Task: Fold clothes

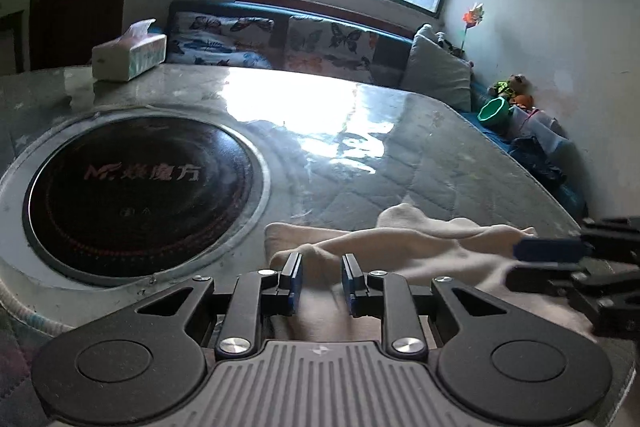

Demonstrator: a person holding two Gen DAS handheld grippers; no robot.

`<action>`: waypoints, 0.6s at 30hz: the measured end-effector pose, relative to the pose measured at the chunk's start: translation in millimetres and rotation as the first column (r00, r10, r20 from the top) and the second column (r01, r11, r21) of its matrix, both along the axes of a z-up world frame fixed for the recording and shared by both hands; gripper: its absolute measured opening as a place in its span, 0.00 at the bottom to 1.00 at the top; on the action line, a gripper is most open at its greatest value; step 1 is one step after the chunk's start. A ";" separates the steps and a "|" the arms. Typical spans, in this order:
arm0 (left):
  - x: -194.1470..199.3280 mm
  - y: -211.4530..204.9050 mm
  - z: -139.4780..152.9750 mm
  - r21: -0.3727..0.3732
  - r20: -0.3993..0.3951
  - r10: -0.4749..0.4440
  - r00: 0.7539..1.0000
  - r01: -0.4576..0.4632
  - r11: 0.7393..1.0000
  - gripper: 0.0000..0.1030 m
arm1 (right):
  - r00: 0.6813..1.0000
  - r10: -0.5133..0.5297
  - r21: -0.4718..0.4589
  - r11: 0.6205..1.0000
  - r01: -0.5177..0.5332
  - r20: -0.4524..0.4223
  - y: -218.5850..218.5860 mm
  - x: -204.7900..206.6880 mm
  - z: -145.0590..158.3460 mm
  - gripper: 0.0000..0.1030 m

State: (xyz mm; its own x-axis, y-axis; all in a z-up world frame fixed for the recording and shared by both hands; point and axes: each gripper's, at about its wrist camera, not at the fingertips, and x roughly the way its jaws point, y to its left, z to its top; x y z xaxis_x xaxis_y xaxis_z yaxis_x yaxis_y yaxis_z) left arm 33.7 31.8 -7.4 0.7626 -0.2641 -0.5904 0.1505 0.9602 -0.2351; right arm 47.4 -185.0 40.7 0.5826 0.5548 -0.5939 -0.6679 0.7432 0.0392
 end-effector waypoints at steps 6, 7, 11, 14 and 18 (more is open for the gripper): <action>2.9 4.2 -1.4 -0.031 -0.013 -0.001 1.000 0.001 1.000 0.23 | 0.998 0.058 -0.023 0.998 -0.059 -0.036 41.5 34.2 -8.5 0.20; 3.1 4.9 -1.6 -0.035 -0.014 -0.001 1.000 0.001 0.999 0.23 | 0.997 0.063 -0.032 0.997 -0.064 -0.039 47.2 38.0 -10.9 0.19; 3.1 5.7 -1.8 -0.043 -0.017 -0.003 1.000 0.002 0.999 0.23 | 0.998 0.054 -0.089 0.994 -0.057 -0.045 63.4 49.0 -23.0 0.18; 4.5 6.9 -2.0 -0.045 -0.018 -0.005 1.000 0.005 0.999 0.23 | 0.998 0.046 -0.094 0.994 -0.050 -0.044 63.2 52.8 -25.8 0.18; 4.9 6.9 -0.9 -0.049 -0.023 -0.005 1.000 0.004 0.999 0.23 | 0.999 0.045 -0.077 0.996 -0.047 -0.028 56.4 46.9 -16.6 0.18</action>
